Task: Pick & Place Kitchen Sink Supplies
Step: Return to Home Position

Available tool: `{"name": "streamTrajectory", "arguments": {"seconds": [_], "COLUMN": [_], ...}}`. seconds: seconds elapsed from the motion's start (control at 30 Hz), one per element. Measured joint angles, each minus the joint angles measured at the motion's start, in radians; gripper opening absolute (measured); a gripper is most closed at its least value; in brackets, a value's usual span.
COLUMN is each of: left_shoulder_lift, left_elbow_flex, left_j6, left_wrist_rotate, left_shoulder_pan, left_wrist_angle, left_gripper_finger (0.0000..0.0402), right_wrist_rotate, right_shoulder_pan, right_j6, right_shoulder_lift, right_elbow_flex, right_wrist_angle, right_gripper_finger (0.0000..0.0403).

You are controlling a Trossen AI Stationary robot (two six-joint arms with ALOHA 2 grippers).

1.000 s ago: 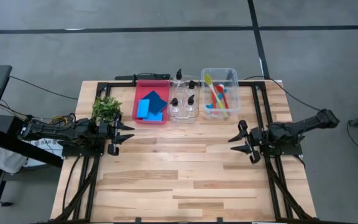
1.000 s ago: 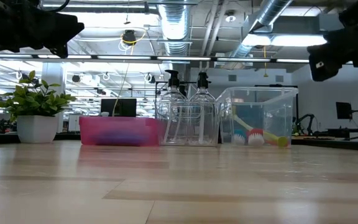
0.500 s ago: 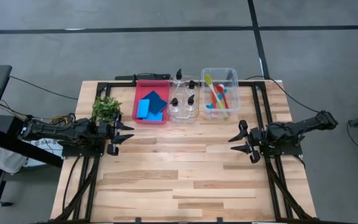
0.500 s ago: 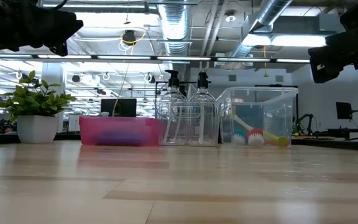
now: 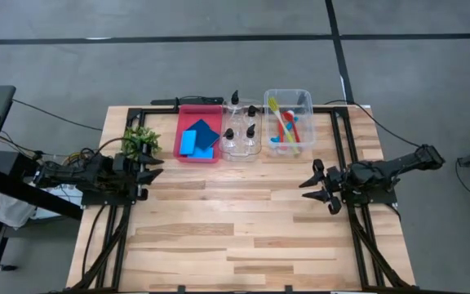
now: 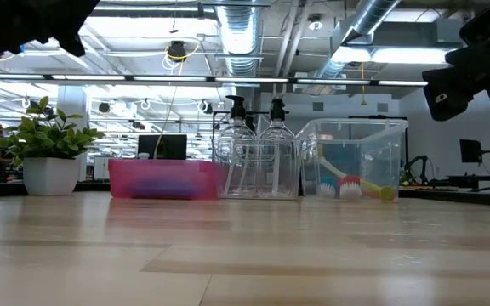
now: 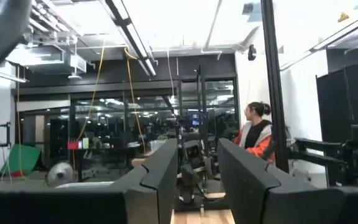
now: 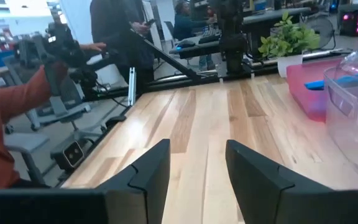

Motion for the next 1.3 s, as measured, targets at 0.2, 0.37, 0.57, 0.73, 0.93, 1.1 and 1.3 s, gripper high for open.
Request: {"name": "streamTrajectory", "arguments": {"seconds": [0.2,0.37,0.57,0.73,0.93,1.1,1.3], "left_shoulder_lift": [0.0,0.0,0.002,0.021,0.063,0.105,0.16], "left_elbow_flex": [0.0,0.0,0.0,0.0,0.0,0.0,0.0], "left_j6": [0.0,0.0,0.0,0.0,0.0,0.0,0.0], "left_wrist_rotate": [-0.001,-0.001,-0.001,-0.001,-0.001,-0.001,-0.001], "left_shoulder_pan": [0.0,-0.001,-0.001,-0.001,-0.001,-0.001,-0.001], "left_wrist_angle": [0.003,0.003,0.003,0.003,0.003,0.003,0.003], "left_gripper_finger": [0.0118,0.0118,0.0118,0.0118,0.0118,0.0118,0.0118], "right_wrist_rotate": [0.001,0.001,0.001,0.001,0.001,0.001,0.001], "right_shoulder_pan": [0.0,0.0,0.0,0.0,0.0,0.0,0.0], "right_j6": [0.009,0.014,0.017,0.017,0.017,0.017,0.017], "right_shoulder_lift": [0.013,0.017,0.017,0.017,0.017,0.017,0.017], "right_elbow_flex": [0.0,0.0,0.0,0.0,0.0,0.0,0.0], "right_wrist_angle": [0.001,0.002,0.001,0.001,0.001,0.001,0.001], "right_gripper_finger": [0.0148,0.0152,0.0152,0.0148,0.0151,0.0153,0.0148]}}
